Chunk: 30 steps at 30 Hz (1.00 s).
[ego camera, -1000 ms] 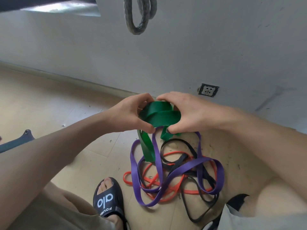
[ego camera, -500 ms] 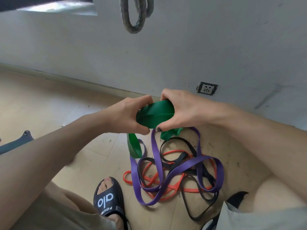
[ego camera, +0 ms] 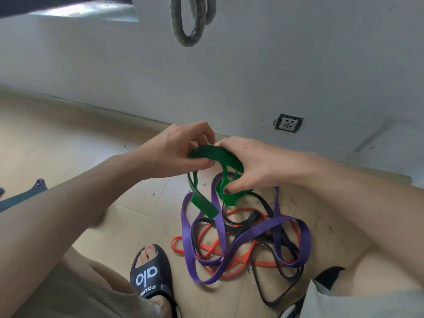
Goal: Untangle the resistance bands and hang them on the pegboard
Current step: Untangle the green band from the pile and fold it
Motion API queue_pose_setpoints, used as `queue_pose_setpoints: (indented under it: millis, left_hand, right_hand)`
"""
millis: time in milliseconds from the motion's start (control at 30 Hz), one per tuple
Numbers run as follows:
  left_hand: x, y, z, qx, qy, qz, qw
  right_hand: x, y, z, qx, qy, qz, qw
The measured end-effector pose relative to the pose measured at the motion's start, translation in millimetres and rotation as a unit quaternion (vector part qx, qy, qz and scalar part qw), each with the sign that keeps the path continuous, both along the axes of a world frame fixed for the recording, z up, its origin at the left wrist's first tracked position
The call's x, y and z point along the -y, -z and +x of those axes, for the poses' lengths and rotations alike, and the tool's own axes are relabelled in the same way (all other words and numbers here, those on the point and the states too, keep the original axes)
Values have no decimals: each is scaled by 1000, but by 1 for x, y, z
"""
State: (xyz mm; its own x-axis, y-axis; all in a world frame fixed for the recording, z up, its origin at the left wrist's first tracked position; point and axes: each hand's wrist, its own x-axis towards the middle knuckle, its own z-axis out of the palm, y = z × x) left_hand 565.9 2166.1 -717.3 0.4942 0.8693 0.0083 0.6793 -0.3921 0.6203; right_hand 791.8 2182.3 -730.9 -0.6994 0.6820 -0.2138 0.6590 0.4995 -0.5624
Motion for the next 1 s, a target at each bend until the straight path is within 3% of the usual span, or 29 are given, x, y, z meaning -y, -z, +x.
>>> queue_pose_setpoints:
  millis: [200,400,600,667,767,867,1000]
  left_hand:
    - [4,-2,6,2,32,30,999]
    - [2,8,1,-37,5,5,999]
    - [1,18,0,19,-14,-110,994]
    - [1,20,0,52,-34,-128,990]
    - [-1,19,1,34,-49,-83,995]
    - [-1,15,-2,54,-43,-94,993]
    - [1,14,-3,40,-16,-105,994]
  right_hand:
    - [-1,2,-9,-65,91,-25,993]
    - [-6,-22,-8,-144,149,-17,978]
    - [-13,-37,4,-196,182,-59,962]
    - [-19,-40,11,-179,183,-57,965]
    - [-24,-38,24,-71,144,-53,986]
    - [-24,-29,34,19,101,-50,993]
    - [-20,-25,32,45,80,-21,996]
